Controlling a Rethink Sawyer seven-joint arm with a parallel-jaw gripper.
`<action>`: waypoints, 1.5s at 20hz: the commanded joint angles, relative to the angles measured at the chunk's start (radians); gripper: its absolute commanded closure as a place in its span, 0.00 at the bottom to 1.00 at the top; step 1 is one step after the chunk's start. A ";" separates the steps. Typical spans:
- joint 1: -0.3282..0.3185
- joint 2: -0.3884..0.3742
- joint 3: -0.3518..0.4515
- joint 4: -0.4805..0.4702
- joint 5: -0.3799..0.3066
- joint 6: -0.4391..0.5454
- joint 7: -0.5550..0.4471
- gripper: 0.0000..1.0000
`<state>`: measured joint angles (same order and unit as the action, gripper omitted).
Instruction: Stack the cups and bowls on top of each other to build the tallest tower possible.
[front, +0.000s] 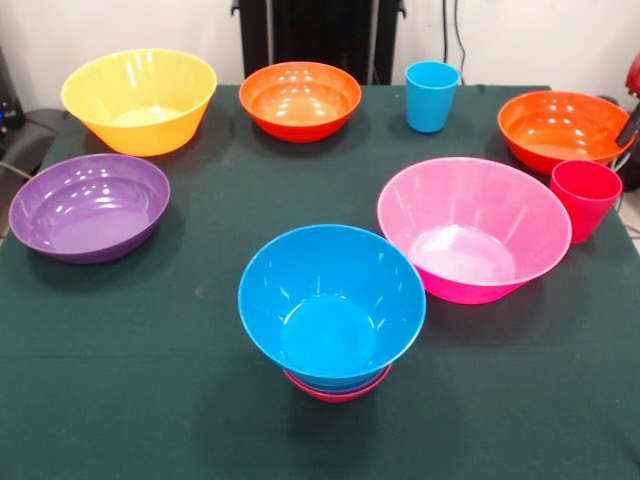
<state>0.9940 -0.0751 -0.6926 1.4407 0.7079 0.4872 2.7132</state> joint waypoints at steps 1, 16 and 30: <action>-0.007 0.032 0.164 0.070 -0.005 0.036 0.194 1.00; 0.016 0.030 0.076 0.082 -0.059 0.209 0.215 1.00; 0.012 -0.030 -0.039 0.024 -0.087 0.515 0.258 1.00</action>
<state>1.0037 -0.0933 -0.7615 1.4590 0.6935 0.8460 2.7132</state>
